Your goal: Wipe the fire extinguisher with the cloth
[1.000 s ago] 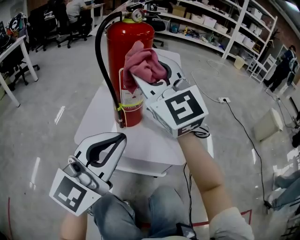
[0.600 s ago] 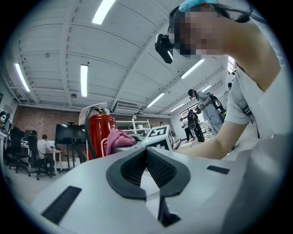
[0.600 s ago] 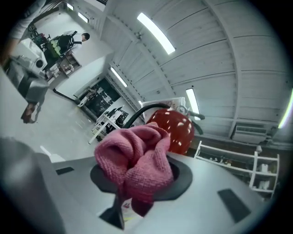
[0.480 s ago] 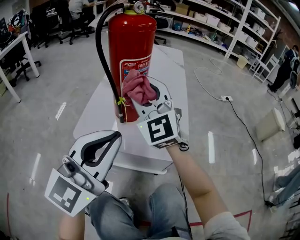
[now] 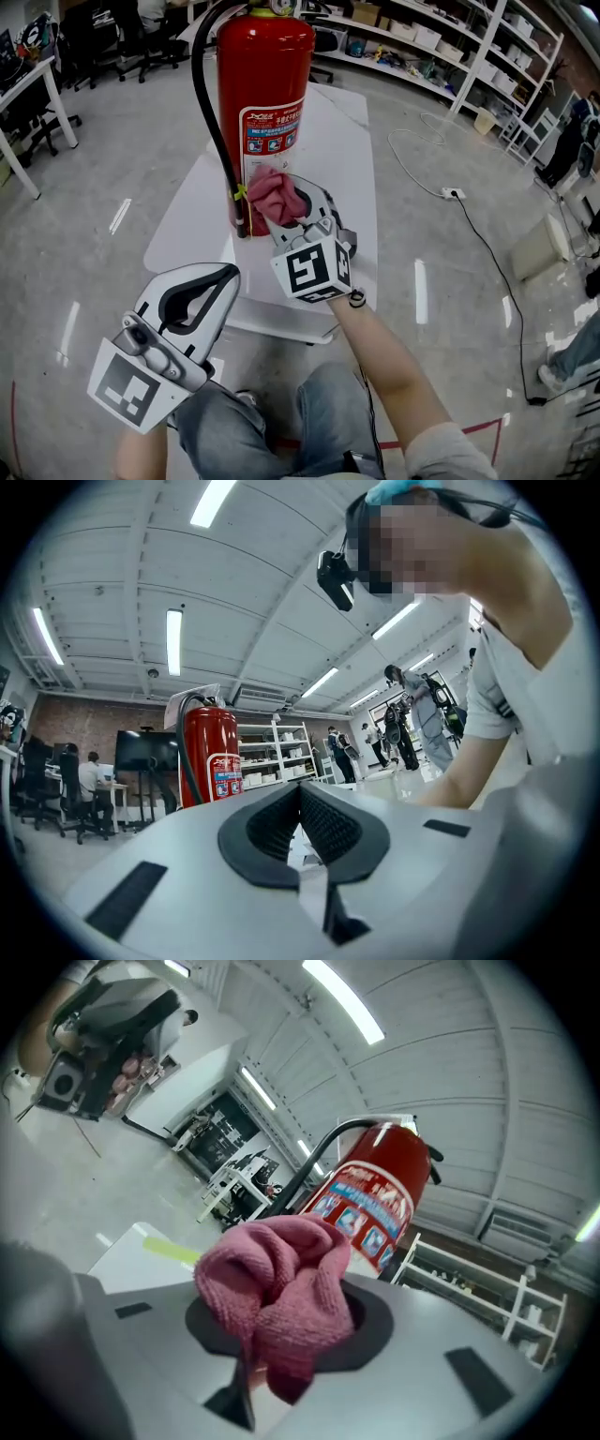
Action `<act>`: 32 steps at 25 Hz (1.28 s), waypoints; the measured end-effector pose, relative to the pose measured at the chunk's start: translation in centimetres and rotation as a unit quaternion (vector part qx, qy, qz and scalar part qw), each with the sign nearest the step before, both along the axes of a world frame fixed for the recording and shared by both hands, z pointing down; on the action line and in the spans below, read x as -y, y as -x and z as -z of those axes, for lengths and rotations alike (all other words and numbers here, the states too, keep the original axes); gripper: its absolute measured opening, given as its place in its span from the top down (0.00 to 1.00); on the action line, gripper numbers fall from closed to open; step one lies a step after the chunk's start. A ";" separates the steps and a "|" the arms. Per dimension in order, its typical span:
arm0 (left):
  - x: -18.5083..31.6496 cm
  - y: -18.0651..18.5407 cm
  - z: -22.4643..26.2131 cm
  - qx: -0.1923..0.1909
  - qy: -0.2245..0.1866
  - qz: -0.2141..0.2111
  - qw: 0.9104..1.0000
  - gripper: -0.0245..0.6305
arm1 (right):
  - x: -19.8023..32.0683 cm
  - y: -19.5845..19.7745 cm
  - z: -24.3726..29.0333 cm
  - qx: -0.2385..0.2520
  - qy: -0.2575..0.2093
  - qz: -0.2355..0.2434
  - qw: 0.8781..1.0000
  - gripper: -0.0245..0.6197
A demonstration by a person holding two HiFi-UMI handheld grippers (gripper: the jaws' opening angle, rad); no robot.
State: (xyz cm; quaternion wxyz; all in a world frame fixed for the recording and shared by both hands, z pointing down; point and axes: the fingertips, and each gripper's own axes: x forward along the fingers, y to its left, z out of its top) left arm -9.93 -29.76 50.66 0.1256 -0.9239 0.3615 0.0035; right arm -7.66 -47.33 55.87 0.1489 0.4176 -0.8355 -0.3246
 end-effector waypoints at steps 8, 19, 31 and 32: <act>0.0 -0.4 1.2 -0.001 -0.011 0.001 1.000 0.95 | 0.1 -0.2 15.2 0.072 -0.079 0.032 0.994 0.75; 0.2 0.2 1.0 -0.002 -0.012 0.009 1.000 0.95 | 0.2 -0.7 12.3 0.114 -0.058 0.041 0.991 0.75; 0.3 -0.2 -0.4 0.002 -0.002 0.009 1.000 0.95 | 0.7 -0.9 -5.2 0.002 0.036 -0.023 0.999 0.75; 0.2 -0.2 -0.4 0.001 -0.001 0.009 1.000 0.95 | 0.7 -0.9 -6.0 -0.013 0.041 -0.026 0.999 0.75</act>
